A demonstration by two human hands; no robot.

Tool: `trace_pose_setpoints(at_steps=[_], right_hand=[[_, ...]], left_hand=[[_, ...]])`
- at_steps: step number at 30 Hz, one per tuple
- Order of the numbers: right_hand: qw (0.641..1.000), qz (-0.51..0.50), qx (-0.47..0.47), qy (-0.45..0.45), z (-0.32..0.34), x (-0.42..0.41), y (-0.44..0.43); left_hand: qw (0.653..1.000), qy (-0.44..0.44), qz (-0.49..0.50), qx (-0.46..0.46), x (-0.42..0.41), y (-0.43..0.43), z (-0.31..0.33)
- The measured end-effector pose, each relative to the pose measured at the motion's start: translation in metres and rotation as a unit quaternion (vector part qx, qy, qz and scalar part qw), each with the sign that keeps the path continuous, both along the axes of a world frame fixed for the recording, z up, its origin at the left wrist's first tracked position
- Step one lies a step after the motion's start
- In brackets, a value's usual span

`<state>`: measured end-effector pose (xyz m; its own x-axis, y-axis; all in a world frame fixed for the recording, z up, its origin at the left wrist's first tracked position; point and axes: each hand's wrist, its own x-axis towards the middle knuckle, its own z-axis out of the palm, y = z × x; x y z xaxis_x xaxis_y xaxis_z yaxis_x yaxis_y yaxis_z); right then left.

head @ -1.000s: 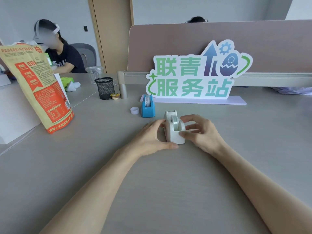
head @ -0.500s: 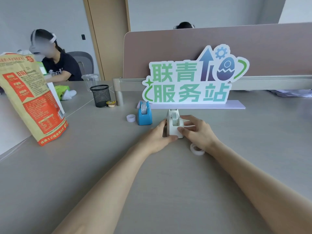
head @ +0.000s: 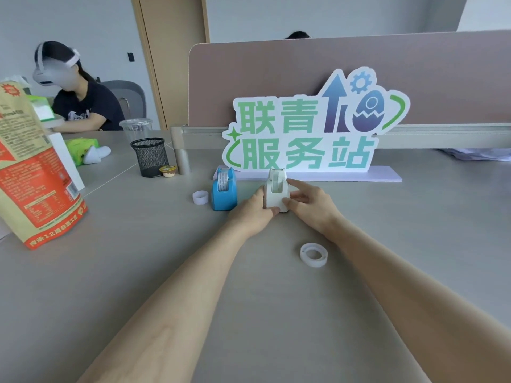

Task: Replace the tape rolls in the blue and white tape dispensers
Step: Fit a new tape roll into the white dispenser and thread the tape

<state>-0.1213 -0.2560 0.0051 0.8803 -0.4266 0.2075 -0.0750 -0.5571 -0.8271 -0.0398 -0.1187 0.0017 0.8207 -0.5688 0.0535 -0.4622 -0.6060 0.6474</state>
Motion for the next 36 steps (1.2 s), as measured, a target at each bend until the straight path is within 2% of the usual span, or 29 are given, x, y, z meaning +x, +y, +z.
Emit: trace_pose_setpoints(at_steps=[5, 8, 12, 16, 22, 36], right_hand=[[1.000, -0.009, 0.018, -0.011, 0.004, -0.027, 0.008], [1.000, -0.011, 0.012, -0.016, 0.002, -0.055, 0.016], [0.994, 0.001, -0.112, 0.016, 0.002, -0.101, 0.035], [0.962, -0.007, -0.273, 0.007, -0.004, -0.126, 0.047], [0.939, -0.044, -0.341, 0.000, -0.004, -0.101, 0.031], [0.947, -0.108, -0.298, 0.049, 0.000, -0.021, -0.026]], left_hand=[[0.999, -0.047, 0.006, 0.021, -0.014, 0.008, 0.001], [0.994, -0.085, 0.006, 0.068, -0.030, 0.017, 0.001], [0.985, -0.135, -0.005, 0.111, -0.050, 0.033, 0.000], [0.981, -0.159, -0.034, 0.107, -0.056, 0.043, -0.004], [0.979, -0.168, -0.044, 0.103, -0.065, 0.052, -0.004], [0.979, -0.186, -0.022, 0.085, -0.061, 0.047, -0.005]])
